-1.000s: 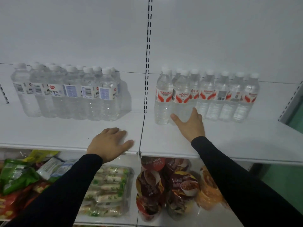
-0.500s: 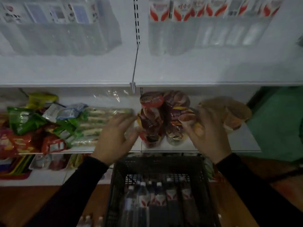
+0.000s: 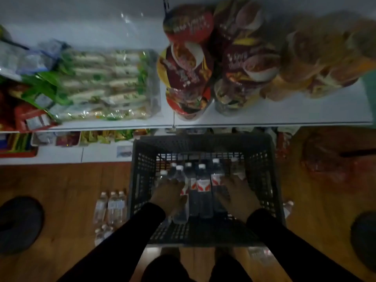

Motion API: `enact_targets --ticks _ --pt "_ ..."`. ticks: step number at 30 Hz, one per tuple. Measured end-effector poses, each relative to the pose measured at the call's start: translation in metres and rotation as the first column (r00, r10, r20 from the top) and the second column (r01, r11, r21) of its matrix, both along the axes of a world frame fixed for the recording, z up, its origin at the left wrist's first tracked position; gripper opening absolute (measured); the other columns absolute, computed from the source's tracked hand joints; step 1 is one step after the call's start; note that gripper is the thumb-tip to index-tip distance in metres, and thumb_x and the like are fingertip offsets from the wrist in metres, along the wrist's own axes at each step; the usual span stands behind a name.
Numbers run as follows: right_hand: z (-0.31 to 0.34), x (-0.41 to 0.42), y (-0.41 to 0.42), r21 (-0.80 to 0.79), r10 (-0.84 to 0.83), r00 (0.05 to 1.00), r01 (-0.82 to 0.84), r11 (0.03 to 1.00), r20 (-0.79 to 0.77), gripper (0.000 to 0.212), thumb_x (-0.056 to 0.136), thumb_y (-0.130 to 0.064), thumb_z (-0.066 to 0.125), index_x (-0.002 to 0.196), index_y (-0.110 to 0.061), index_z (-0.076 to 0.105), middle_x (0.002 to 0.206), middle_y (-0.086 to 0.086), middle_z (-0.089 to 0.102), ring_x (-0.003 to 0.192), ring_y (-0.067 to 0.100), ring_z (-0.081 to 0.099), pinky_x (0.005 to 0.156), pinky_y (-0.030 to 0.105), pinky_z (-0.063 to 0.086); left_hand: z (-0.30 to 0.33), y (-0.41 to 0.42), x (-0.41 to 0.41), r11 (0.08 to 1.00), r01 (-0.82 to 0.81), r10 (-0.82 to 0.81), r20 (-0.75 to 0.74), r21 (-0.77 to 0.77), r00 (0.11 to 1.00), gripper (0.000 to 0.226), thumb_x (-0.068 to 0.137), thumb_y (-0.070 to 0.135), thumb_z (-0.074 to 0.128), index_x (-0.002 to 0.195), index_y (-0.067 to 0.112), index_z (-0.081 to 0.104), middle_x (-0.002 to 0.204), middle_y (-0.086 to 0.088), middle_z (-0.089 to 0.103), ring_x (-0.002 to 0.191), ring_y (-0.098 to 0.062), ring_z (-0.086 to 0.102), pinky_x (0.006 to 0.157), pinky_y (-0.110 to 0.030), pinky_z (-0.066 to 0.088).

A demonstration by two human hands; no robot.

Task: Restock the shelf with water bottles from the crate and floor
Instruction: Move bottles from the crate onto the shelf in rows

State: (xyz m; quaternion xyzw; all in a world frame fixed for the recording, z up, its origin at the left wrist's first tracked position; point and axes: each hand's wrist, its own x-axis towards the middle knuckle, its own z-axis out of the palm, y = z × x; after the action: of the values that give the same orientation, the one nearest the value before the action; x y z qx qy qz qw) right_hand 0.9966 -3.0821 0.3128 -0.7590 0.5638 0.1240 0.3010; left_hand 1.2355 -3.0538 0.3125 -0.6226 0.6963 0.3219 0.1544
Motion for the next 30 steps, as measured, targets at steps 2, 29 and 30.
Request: enact_targets --ticks 2,29,30 --pt "-0.021 0.006 -0.001 0.045 0.046 0.998 -0.044 0.998 -0.041 0.063 0.097 -0.058 0.029 0.147 -0.021 0.036 0.142 0.007 0.044 0.122 0.025 0.051 0.094 0.035 0.043 -0.022 -0.002 0.0 0.996 -0.003 -0.001 0.047 0.094 0.999 0.048 0.094 0.043 0.045 0.133 0.016 0.048 0.131 -0.01 0.052 0.123 -0.031 0.048 0.098 -0.04 0.043" --pt "-0.115 0.064 0.033 0.554 -0.441 0.817 0.187 0.811 0.371 0.056 0.08 -0.045 0.079 0.116 -0.037 0.037 0.106 -0.023 0.055 0.101 0.005 0.059 0.08 0.014 0.044 -0.055 -0.037 -0.017 0.979 -0.168 0.191 -0.246 0.114 0.95 0.046 0.087 0.042 0.065 0.123 0.017 0.055 0.119 -0.005 0.057 0.106 -0.024 0.057 0.081 -0.03 0.044" --pt "-0.105 0.063 0.033 0.567 -0.481 0.789 0.209 0.797 0.384 0.054 0.081 -0.045 0.078 0.115 -0.038 0.038 0.106 -0.024 0.053 0.102 0.005 0.058 0.085 0.02 0.046 -0.042 -0.038 -0.017 0.98 -0.161 0.189 -0.292 0.116 0.937 0.043 0.087 0.041 0.065 0.121 0.018 0.055 0.12 -0.004 0.055 0.106 -0.024 0.055 0.086 -0.034 0.046"
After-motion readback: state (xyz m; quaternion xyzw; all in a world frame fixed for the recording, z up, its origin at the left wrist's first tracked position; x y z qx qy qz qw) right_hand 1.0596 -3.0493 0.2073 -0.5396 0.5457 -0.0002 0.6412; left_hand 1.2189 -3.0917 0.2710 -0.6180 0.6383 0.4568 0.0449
